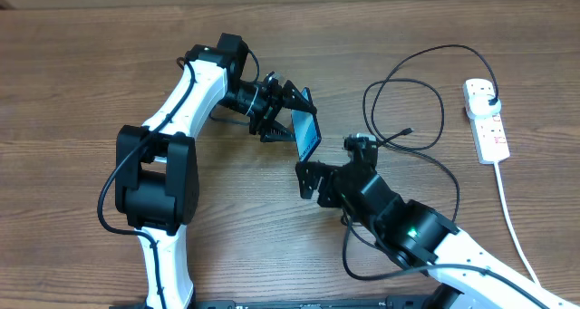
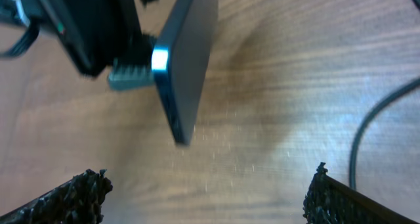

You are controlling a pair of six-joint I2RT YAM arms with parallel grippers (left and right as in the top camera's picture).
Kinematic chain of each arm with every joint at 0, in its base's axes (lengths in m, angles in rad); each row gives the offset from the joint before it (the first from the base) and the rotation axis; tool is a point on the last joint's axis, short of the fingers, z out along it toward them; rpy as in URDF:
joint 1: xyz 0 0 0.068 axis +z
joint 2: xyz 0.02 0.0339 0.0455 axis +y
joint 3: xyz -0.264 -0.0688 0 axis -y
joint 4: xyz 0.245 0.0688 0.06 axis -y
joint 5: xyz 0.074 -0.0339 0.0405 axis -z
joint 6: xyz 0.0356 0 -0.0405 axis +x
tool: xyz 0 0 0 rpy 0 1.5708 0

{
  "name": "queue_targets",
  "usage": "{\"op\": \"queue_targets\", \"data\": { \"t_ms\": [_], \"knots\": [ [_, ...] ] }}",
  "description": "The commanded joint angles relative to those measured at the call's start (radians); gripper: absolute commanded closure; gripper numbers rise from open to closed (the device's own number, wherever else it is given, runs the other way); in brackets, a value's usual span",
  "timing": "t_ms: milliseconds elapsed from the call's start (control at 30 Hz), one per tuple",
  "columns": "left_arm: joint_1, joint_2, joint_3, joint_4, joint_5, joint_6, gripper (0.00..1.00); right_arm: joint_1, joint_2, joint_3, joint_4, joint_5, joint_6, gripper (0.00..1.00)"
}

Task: Plug charger to phone and switch on socket
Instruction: 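Move the right gripper toward the phone held by the left gripper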

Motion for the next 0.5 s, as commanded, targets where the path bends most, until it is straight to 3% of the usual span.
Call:
{"op": "queue_targets", "data": {
  "t_ms": [0,267,467],
  "knots": [
    [0.005,0.008,0.029,0.000,0.061,-0.018,0.29,0.003,0.048,0.018,0.076,0.055,0.007,0.01],
    [0.005,0.008,0.029,0.000,0.084,-0.017,0.28,0.003,0.211,0.018,0.309,0.085,-0.065,0.00],
    [0.005,0.008,0.029,0.000,0.083,-0.016,0.28,0.003,0.285,0.018,0.401,0.199,-0.083,0.13]
  ]
}}
